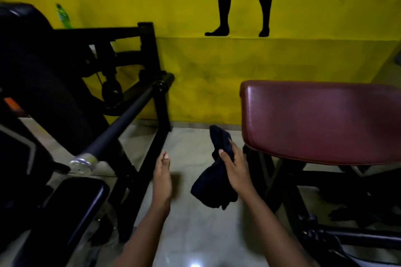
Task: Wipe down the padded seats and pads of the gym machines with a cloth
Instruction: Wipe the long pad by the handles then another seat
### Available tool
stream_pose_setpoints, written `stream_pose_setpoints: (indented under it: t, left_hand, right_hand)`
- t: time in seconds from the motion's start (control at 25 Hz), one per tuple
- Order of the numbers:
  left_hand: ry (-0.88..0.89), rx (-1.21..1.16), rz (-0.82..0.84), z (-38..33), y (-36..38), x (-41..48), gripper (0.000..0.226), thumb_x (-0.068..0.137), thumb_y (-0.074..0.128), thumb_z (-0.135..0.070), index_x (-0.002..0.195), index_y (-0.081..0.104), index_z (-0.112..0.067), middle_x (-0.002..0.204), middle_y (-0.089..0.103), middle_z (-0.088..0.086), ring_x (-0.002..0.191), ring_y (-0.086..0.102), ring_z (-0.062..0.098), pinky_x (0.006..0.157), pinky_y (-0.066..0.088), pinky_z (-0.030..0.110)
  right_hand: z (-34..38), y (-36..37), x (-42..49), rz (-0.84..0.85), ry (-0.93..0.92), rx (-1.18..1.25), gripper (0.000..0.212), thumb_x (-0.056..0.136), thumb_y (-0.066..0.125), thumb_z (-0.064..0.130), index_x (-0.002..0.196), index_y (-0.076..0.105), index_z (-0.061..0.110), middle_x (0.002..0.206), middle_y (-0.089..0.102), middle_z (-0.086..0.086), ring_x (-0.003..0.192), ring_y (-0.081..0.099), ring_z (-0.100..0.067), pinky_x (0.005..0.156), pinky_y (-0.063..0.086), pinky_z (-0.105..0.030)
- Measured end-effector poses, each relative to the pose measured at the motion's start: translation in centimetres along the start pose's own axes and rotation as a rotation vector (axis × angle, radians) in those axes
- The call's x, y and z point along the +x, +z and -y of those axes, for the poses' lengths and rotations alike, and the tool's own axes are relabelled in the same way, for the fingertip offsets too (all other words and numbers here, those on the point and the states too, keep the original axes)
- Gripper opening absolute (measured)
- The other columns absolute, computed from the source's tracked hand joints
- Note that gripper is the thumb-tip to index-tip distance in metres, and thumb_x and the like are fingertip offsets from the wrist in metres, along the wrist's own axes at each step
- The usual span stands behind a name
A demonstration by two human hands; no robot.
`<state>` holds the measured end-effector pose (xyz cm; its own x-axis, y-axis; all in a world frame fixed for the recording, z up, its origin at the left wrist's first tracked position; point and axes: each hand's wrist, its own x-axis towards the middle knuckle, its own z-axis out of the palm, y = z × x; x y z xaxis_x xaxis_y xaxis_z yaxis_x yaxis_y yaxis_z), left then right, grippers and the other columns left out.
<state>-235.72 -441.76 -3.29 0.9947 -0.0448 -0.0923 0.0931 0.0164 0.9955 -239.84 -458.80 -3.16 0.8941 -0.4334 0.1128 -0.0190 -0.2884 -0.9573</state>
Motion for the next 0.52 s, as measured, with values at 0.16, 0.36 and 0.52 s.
stream_pose_setpoints:
  t: [0.16, 0.36, 0.52]
  left_hand:
    - [0.034, 0.014, 0.007, -1.1, -0.8, 4.9, 0.045, 0.101, 0.030, -0.032, 0.144, 0.032, -0.021, 0.151, 0.032, -0.002, 0.130, 0.029, 0.005, 0.105, 0.020, 0.023]
    - [0.059, 0.072, 0.106, -2.2, 2.2, 11.7, 0.048, 0.100, 0.032, -0.036, 0.146, 0.029, -0.022, 0.153, 0.028, 0.000, 0.140, 0.026, 0.016, 0.115, 0.020, 0.034]
    - [0.007, -0.005, 0.186, -3.8, 8.7, 18.9, 0.050, 0.100, 0.031, -0.039, 0.147, 0.026, -0.023, 0.154, 0.027, -0.002, 0.141, 0.026, 0.017, 0.108, 0.022, 0.031]
  right_hand:
    - [0.1, 2.7, 4.1, -0.021, 0.022, 0.044, 0.043, 0.097, 0.049, 0.026, 0.138, 0.041, 0.021, 0.136, 0.046, -0.003, 0.123, 0.047, -0.019, 0.107, 0.037, -0.041]
    - [-0.9, 4.0, 9.9, -0.117, 0.091, 0.056, 0.045, 0.098, 0.046, 0.025, 0.142, 0.037, 0.019, 0.140, 0.040, -0.004, 0.128, 0.042, -0.021, 0.108, 0.035, -0.040]
    - [-2.0, 4.0, 18.3, -0.188, 0.090, 0.082, 0.045, 0.097, 0.047, 0.029, 0.141, 0.039, 0.022, 0.140, 0.044, -0.003, 0.126, 0.045, -0.022, 0.105, 0.038, -0.046]
